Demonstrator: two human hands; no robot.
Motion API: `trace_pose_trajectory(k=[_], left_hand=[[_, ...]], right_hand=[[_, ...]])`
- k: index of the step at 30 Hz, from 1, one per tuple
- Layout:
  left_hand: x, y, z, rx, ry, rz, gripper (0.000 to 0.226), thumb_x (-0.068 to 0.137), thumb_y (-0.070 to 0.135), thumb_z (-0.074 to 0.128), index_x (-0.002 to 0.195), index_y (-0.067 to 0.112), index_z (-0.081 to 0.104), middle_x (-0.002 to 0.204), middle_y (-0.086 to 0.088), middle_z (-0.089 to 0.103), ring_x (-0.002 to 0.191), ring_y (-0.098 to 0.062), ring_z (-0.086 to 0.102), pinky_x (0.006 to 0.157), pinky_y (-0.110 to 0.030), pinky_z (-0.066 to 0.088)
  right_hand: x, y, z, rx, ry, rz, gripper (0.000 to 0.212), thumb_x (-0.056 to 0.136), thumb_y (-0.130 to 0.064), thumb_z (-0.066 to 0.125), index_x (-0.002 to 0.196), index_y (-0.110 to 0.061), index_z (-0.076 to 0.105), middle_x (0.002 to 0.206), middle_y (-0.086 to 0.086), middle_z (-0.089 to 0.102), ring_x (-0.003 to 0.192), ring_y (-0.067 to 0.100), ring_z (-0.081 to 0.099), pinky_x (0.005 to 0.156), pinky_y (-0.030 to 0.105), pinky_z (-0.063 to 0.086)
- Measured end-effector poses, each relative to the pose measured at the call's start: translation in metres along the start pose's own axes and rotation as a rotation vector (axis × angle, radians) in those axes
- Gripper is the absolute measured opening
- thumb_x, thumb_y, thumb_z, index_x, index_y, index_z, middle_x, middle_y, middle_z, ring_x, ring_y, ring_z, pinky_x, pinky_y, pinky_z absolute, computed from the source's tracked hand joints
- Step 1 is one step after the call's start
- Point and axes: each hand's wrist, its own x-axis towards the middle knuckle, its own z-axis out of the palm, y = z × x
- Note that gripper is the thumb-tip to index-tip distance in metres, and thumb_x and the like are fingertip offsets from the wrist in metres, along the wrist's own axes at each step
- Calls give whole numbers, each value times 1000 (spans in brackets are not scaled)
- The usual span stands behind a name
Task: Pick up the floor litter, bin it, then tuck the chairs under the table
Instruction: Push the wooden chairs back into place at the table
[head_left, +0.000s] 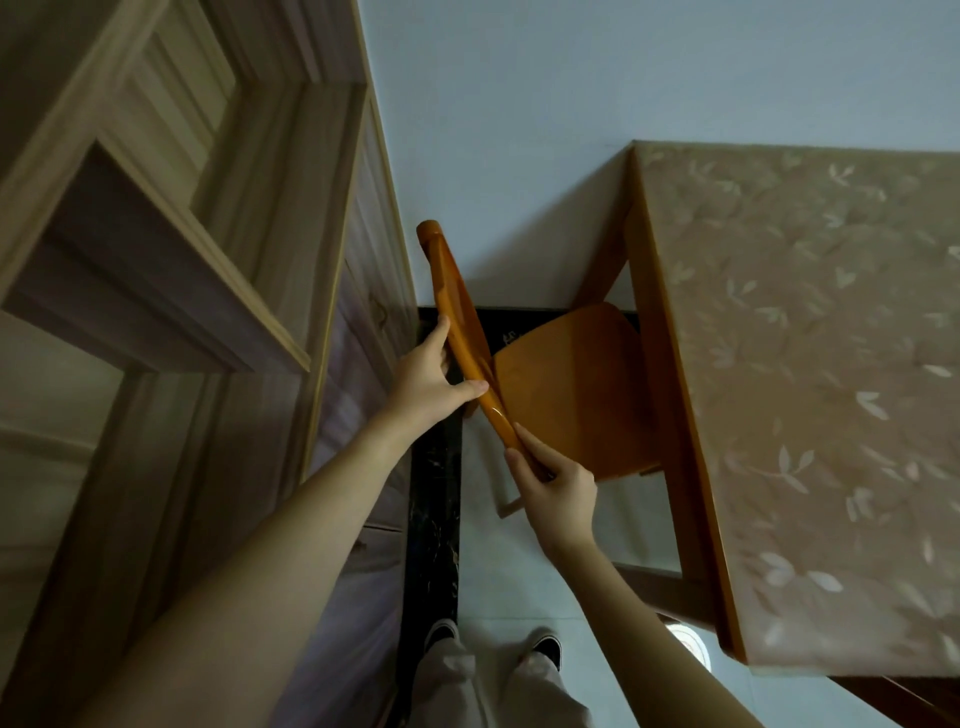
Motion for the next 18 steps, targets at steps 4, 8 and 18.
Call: trace_pose_trajectory(k=[4,8,18], left_hand=[[25,5,-12,-42,-26,-20,103,78,6,76,153,24,8,158,-5,19,144,-20,20,115,-42,27],[51,12,-24,-75,-61,-27,100,81,5,73,153,27,7,159,-2,18,144,-18,19,116,-41,25],[105,31,-47,-146,-56,-8,84,90,4,62,153,24,11,157,-1,24,142,-16,26,107,-30,34]], right_hand=[[20,-6,19,51,25,41,35,89,-29,70,124,-28,66,98,-4,75,65,-5,56,63,13,44],[42,-18,36,92,39,62,35,89,-26,70,124,-27,66,84,-8,73,58,-2,56,57,13,45],[97,-43,76,191,39,118,51,83,-22,75,131,-27,60,91,-11,73,69,10,68,67,22,57]])
